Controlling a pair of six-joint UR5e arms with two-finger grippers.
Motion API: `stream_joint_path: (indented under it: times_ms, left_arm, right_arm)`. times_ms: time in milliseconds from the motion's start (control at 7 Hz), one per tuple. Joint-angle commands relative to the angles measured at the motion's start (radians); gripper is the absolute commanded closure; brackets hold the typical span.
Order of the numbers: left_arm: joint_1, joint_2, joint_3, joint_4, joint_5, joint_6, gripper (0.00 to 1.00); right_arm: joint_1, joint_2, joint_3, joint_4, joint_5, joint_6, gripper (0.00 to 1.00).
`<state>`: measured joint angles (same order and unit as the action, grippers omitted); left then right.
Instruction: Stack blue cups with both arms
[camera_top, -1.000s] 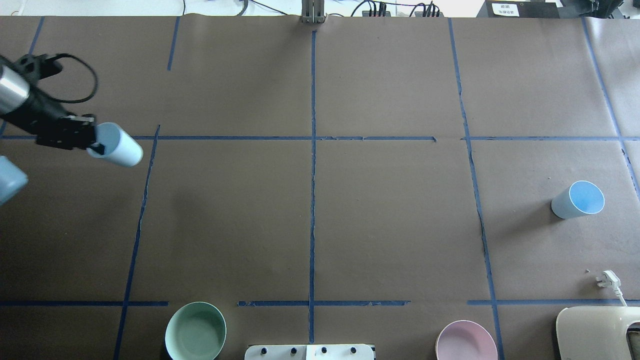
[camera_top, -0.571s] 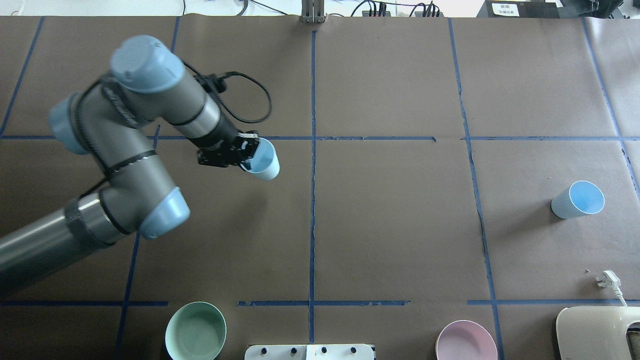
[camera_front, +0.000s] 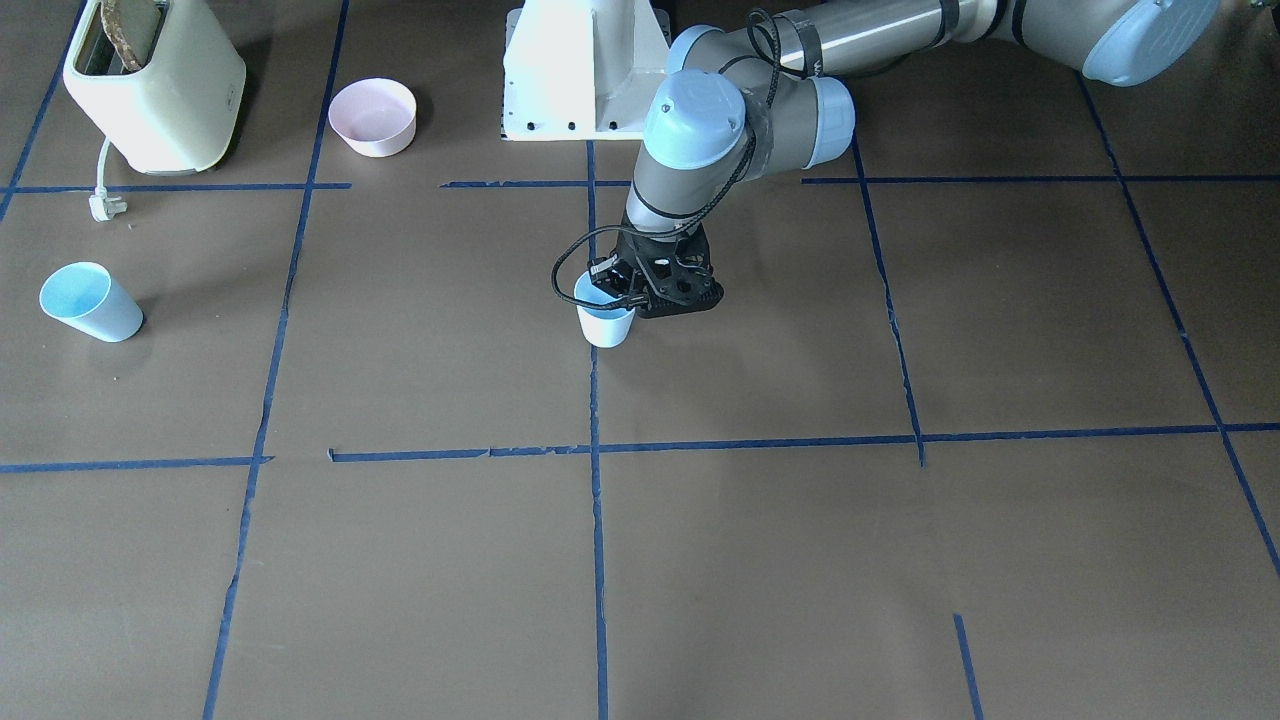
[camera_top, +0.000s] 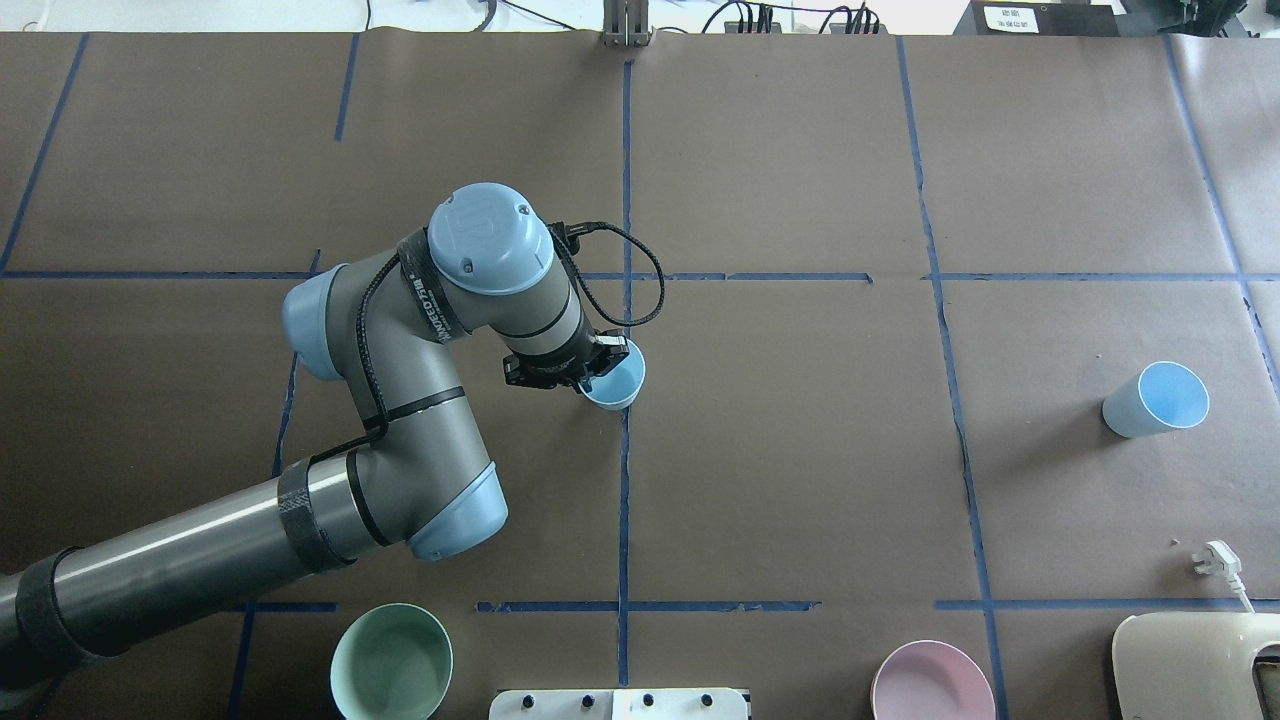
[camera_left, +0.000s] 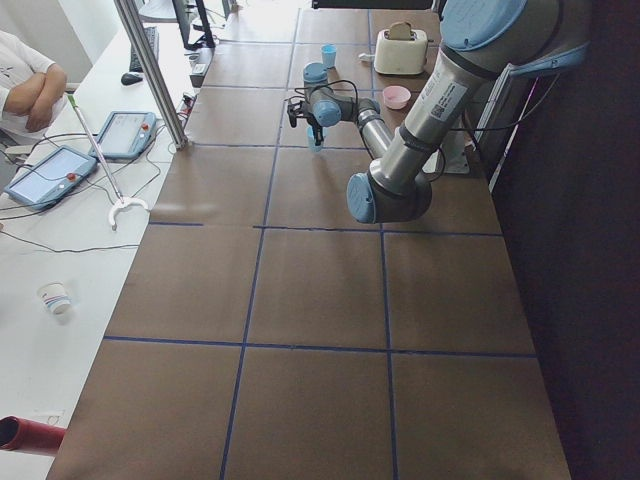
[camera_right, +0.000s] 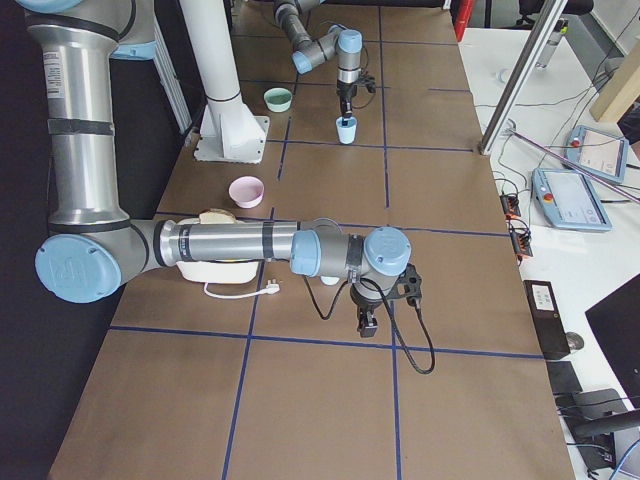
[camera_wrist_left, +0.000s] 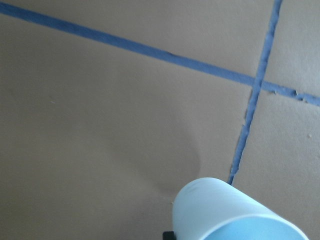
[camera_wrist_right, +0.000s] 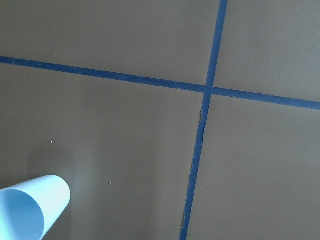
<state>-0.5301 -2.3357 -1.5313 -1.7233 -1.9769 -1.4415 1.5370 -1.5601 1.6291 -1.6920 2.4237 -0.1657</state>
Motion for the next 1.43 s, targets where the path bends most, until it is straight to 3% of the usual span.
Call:
stream_joint_path:
  times_ms: [0, 429, 1000, 1143, 1286]
  left_arm:
    - [0.013, -0.008, 0.017, -0.002, 0.006, 0.001, 0.97]
    - [0.021, -0.016, 0.025, -0.004, 0.010, 0.003, 0.94]
    - [0.024, -0.030, 0.040, -0.006, 0.012, 0.006, 0.91]
    - [0.024, -0.031, 0.040, -0.006, 0.012, 0.006, 0.71]
    - [0.024, -0.031, 0.040, -0.015, 0.023, 0.007, 0.31]
  right_arm:
    - [0.000, 0.000, 0.005, 0.000, 0.011, 0.000, 0.00]
    - [-0.003, 0.000, 0.008, 0.002, 0.012, -0.008, 0.00]
    - [-0.006, -0.021, 0.006, 0.092, 0.020, -0.003, 0.00]
    - [-0.012, -0.023, 0.003, 0.091, 0.046, -0.003, 0.00]
    - [-0.030, -0.021, 0.005, 0.095, 0.038, -0.008, 0.00]
